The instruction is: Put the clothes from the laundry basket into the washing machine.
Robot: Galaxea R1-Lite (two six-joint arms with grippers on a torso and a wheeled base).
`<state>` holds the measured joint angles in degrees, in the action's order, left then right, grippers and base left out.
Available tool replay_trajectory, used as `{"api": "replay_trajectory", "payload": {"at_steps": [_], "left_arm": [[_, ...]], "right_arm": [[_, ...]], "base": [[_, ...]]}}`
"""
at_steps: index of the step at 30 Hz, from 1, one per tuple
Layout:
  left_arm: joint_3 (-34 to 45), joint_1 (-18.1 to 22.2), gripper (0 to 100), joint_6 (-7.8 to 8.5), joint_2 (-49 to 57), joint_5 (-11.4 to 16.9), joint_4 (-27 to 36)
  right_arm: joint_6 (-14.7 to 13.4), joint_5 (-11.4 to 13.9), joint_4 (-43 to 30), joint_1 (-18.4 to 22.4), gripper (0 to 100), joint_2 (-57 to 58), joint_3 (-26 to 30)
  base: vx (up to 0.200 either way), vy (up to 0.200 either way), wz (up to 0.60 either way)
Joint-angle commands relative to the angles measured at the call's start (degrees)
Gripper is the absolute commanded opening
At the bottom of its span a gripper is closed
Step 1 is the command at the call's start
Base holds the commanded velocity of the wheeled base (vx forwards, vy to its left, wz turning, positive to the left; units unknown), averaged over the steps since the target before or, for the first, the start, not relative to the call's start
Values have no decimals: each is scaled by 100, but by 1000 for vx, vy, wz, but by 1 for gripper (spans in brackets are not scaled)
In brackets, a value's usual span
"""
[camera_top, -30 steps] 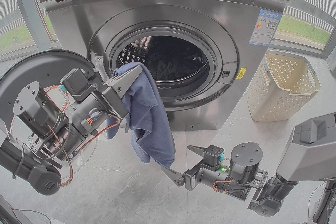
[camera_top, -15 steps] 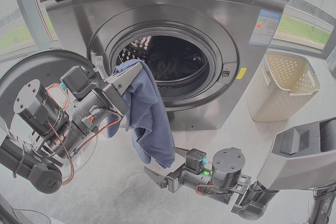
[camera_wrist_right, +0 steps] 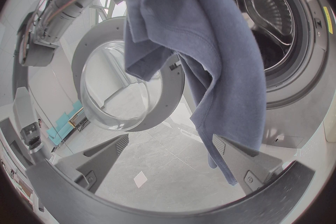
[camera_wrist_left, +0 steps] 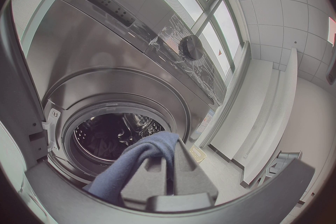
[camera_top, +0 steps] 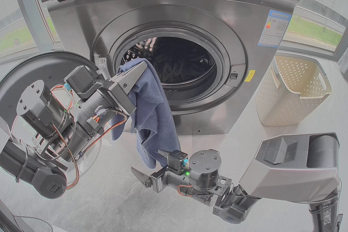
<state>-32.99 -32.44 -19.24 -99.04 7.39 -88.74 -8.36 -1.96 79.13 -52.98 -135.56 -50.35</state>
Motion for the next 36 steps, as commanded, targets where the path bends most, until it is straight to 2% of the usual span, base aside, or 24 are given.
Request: {"api": "replay_trajectory", "payload": {"at_steps": [1, 11, 17, 28, 32, 36], "left_arm": [[3, 1, 0, -10, -2, 0, -3], [3, -8, 0, -10, 7, 0, -3], [3, -8, 0, -19, 7, 0, -3], [3, 1, 0, -27, 7, 0, -3], [12, -8, 0, -27, 16, 0, -3], [3, 1, 0, -36, 34, 0, -3]], "right_arm": [[-78, -6, -389, 192, 100, -375, -652], [98, -103, -618, 684, 100, -823, -1285], [344, -111, -618, 965, 100, -964, -1416], [379, -120, -803, 1167, 100, -999, -1698], [388, -331, -987, 1194, 100, -1095, -2084], [388, -357, -1084, 1237, 100, -1218, -2348]], "base": [[0, 0, 0], [0, 0, 0], [0, 0, 0], [0, 0, 0], [0, 0, 0], [0, 0, 0]]}}
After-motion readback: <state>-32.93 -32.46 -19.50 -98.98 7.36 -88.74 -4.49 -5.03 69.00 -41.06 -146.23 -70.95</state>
